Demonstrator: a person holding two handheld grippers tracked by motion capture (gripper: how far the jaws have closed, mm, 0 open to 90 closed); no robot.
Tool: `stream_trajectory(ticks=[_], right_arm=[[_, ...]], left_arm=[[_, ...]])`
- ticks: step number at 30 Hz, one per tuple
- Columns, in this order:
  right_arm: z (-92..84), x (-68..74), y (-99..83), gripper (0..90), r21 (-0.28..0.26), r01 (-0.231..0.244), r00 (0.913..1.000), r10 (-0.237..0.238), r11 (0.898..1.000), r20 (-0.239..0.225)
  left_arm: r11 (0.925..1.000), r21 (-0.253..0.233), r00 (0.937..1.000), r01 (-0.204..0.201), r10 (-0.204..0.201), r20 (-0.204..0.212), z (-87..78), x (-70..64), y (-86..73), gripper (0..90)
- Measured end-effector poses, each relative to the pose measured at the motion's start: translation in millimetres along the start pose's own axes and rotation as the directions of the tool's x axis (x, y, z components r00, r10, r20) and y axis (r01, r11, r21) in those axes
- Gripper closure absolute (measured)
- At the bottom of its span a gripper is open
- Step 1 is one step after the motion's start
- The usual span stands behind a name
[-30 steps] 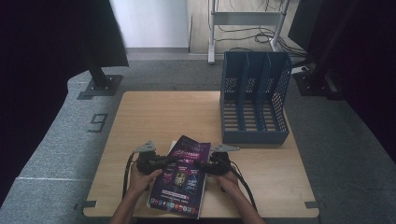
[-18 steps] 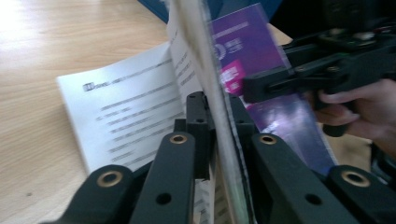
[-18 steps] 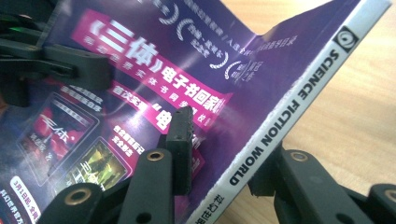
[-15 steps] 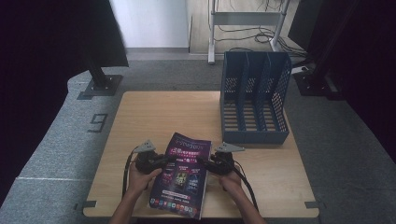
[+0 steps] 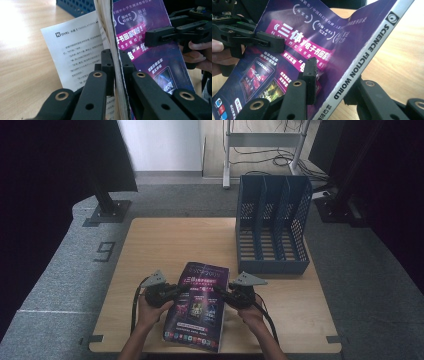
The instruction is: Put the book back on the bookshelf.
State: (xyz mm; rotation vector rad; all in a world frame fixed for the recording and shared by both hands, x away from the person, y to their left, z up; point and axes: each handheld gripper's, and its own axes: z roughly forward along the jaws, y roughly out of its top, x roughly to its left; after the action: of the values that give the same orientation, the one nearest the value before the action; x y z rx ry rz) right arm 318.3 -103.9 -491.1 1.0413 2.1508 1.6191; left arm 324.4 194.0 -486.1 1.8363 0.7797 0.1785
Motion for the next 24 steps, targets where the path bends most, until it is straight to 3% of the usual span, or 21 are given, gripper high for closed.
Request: stream_trajectory(ticks=[6,18,21,24], right_arm=[[-4.5,2.9,4.2,70.4,-0.014,0.004,1.0000,-0.004,1.000,-0.008],[-16.8,3.1,22.9,72.5,-0.058,0.049,0.9987,-0.049,0.997,0.011],[-18.5,2.0,31.3,72.8,-0.072,0.066,0.9975,-0.064,0.995,0.031],[-22.1,2.2,43.5,73.8,-0.098,0.090,0.9947,-0.085,0.991,0.058]], left_arm=[[0.9999,-0.004,0.9999,-0.010,0.010,-0.006,-2.2,-3.7,2.7,86.6],[0.9956,-0.039,0.9960,-0.085,0.084,-0.031,-5.0,-15.1,20.9,87.4],[0.9909,-0.052,0.9912,-0.124,0.122,-0.053,-4.2,-15.8,36.4,87.5],[0.9806,-0.090,0.9825,-0.174,0.167,-0.082,-5.7,-20.8,47.4,87.5]])
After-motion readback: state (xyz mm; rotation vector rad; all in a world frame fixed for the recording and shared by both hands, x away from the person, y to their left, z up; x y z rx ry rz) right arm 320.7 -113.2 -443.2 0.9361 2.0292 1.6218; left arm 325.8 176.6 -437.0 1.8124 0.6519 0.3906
